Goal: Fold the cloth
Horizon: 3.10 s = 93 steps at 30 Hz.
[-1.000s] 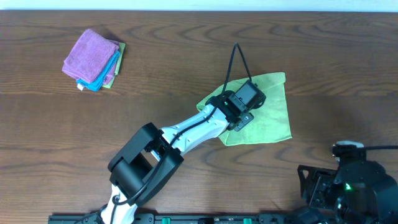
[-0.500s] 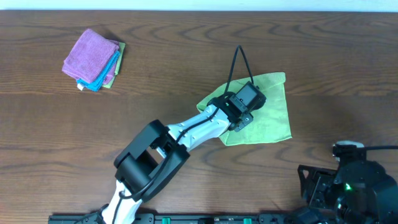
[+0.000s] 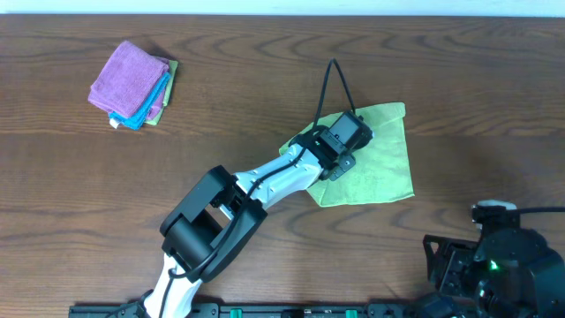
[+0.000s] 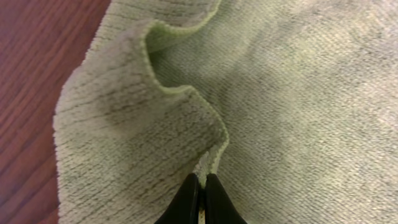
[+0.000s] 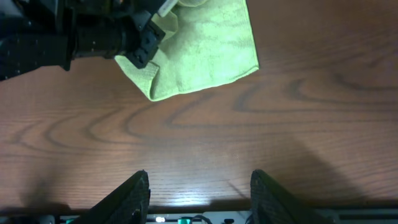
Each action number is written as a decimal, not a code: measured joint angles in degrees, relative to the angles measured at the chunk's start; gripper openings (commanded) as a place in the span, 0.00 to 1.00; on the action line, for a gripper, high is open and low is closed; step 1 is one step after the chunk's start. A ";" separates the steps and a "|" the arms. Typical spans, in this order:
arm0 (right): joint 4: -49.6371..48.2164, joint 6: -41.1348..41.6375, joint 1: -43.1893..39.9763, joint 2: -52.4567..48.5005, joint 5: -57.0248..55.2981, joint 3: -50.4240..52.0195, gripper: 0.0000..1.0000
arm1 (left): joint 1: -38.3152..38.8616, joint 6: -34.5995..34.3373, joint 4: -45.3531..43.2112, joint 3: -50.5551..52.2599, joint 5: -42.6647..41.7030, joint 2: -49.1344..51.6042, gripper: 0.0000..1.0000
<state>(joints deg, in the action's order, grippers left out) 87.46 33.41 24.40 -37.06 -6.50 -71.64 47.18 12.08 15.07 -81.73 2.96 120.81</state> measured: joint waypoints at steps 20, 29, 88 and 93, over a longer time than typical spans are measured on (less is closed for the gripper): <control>0.33 0.00 0.00 0.00 -1.07 0.00 0.51 | -14.40 -0.13 -0.66 -6.73 11.52 0.00 0.06; 0.04 0.00 0.00 0.00 -1.09 0.00 0.52 | -25.31 -11.02 2.80 -8.35 12.52 0.00 0.96; 1.92 2.14 0.00 0.00 -4.66 0.02 0.01 | 3.08 -23.52 43.21 -5.70 1.73 0.33 0.06; 1.92 2.14 0.00 0.00 -4.66 0.02 0.02 | 3.08 -25.94 43.04 -5.70 1.88 0.22 0.06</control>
<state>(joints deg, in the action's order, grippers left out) 89.38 35.55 24.40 -37.06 -11.16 -71.61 50.26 -13.87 58.11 -87.44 4.84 121.03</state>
